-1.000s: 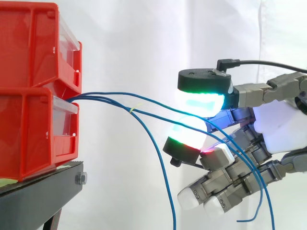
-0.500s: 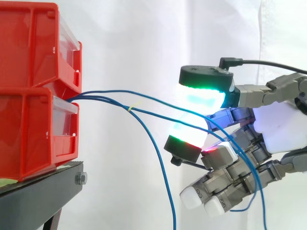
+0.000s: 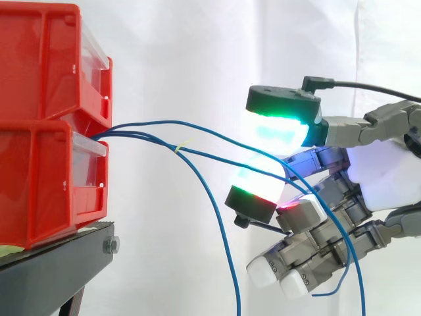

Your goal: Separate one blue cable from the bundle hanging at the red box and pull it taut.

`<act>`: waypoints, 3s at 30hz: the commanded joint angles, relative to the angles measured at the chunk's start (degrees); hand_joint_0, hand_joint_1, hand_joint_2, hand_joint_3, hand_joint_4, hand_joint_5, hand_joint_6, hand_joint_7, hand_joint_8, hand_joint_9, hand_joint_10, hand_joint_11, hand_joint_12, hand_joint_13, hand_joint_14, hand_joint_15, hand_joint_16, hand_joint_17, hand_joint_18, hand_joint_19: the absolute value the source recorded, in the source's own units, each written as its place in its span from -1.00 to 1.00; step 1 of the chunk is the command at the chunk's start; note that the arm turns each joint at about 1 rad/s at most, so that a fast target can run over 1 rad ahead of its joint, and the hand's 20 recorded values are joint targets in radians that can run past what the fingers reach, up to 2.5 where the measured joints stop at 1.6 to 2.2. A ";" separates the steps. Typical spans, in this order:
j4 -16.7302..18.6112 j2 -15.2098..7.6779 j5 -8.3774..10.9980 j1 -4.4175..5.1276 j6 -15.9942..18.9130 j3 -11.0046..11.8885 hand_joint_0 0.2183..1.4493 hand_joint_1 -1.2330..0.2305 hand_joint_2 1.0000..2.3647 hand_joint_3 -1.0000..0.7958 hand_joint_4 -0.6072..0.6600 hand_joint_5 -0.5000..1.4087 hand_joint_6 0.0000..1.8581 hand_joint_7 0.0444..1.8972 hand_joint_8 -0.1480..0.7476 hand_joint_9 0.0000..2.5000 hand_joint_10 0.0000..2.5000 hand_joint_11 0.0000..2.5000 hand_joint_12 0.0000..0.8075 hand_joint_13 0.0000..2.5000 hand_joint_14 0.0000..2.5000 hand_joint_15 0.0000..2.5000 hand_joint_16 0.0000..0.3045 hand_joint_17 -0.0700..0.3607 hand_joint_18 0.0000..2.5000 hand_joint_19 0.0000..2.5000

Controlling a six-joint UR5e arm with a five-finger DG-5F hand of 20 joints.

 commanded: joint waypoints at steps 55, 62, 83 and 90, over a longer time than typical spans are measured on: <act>3.87 -0.15 -0.09 0.13 -0.70 0.00 -0.40 -0.27 -0.97 -0.08 0.05 -0.63 -0.01 0.26 -0.04 -0.30 -0.98 -0.49 -0.14 -0.50 -0.99 -0.72 -0.67 -0.15 -0.60 -0.65; 6.33 -1.38 -0.18 -0.05 0.88 0.00 -0.38 -0.27 -0.97 -0.09 0.03 -0.64 0.00 0.23 -0.05 -0.28 -0.98 -0.32 -0.14 -0.41 -0.98 -0.61 -0.68 -0.16 -0.58 -0.66; 11.69 -1.47 -3.87 -0.14 3.87 -3.96 -0.34 -0.25 -0.97 -0.14 0.02 -0.65 0.00 0.16 -0.07 -0.20 -0.99 0.07 -0.16 -0.08 -0.99 0.13 -0.69 -0.18 -0.42 -0.44; 11.51 -1.38 -4.04 -0.22 3.96 -3.96 -0.33 -0.25 -0.97 -0.16 0.04 -0.66 0.00 0.15 -0.05 -0.20 -0.99 0.09 -0.30 0.02 -0.77 0.24 -0.72 -0.23 -0.27 -0.21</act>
